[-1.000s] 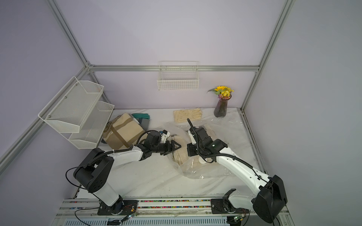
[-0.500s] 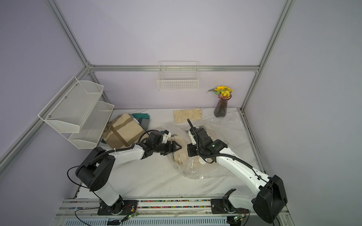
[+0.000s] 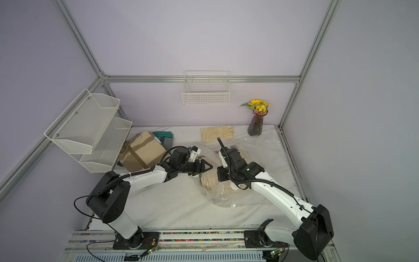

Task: Take the scarf out of the vacuum bag
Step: Take out the scarf from the vacuum bag.

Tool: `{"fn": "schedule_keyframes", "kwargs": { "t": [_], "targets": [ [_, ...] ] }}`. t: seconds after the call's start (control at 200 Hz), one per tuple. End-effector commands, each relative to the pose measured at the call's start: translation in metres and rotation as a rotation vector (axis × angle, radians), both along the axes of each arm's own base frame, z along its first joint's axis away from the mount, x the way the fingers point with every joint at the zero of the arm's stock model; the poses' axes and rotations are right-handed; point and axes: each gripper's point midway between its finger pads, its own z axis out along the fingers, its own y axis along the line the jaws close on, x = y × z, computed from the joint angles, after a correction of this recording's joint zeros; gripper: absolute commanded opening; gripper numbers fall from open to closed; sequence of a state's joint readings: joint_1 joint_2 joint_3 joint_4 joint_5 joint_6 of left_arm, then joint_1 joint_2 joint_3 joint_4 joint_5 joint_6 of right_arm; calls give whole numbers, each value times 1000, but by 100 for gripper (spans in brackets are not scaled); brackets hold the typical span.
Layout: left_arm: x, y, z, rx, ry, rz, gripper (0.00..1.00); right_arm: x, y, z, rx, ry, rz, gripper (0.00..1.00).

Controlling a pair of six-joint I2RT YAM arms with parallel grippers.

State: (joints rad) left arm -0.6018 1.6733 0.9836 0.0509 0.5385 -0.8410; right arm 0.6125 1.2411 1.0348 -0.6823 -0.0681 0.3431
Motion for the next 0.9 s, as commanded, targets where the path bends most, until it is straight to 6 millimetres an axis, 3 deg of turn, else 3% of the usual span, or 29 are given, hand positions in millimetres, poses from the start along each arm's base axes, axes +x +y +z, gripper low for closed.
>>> {"fn": "schedule_keyframes", "kwargs": {
  "t": [0.0, 0.14, 0.415, 0.725, 0.895],
  "targets": [
    [-2, 4, -3, 53, -16, -13, 72, 1, -3, 6, 3, -15, -17, 0],
    [-6, 13, -18, 108, -10, -7, 72, 1, -3, 5, 3, -11, -16, 0],
    [3, 26, -21, 171, -70, 33, 76, 0, -2, 0, -1, -1, -13, 0],
    [12, 10, -14, 112, -71, -6, 74, 0, -3, 2, -3, -2, -16, 0],
    [10, 8, -21, 122, -44, -25, 73, 1, -3, 2, -4, -2, -19, 0]
  ]
}}
